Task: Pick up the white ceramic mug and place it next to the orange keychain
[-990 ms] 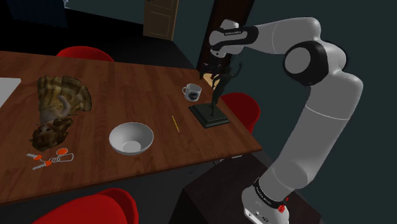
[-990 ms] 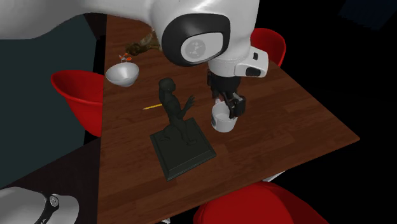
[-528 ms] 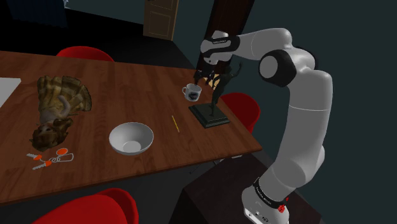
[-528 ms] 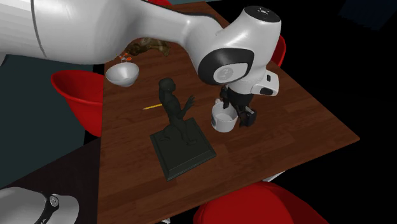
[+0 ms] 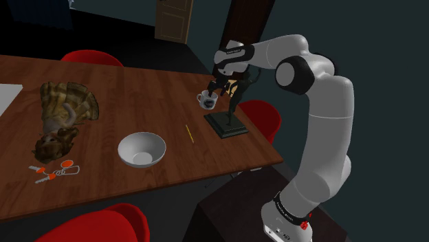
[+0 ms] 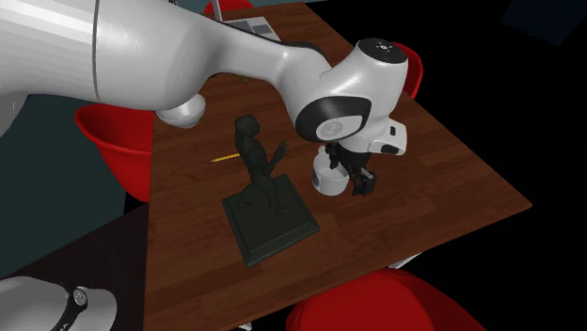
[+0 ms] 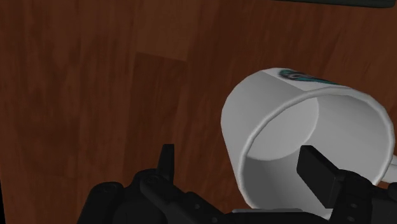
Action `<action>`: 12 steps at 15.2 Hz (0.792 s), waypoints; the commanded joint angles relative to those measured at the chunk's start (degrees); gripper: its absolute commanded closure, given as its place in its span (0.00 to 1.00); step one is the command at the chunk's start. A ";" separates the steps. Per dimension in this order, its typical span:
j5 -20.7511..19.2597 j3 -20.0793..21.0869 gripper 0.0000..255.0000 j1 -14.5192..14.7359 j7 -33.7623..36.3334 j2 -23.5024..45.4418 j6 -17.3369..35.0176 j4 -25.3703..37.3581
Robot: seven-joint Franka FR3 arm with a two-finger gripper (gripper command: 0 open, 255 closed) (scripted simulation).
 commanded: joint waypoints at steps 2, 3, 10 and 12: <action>0.03 0.04 0.00 0.02 -0.01 0.29 0.19 -0.18; 0.03 0.04 0.00 0.02 -0.01 0.29 0.19 -0.18; 0.03 0.10 1.00 0.16 0.18 0.42 0.21 -0.06; 0.02 0.07 1.00 0.11 0.14 0.35 0.08 0.00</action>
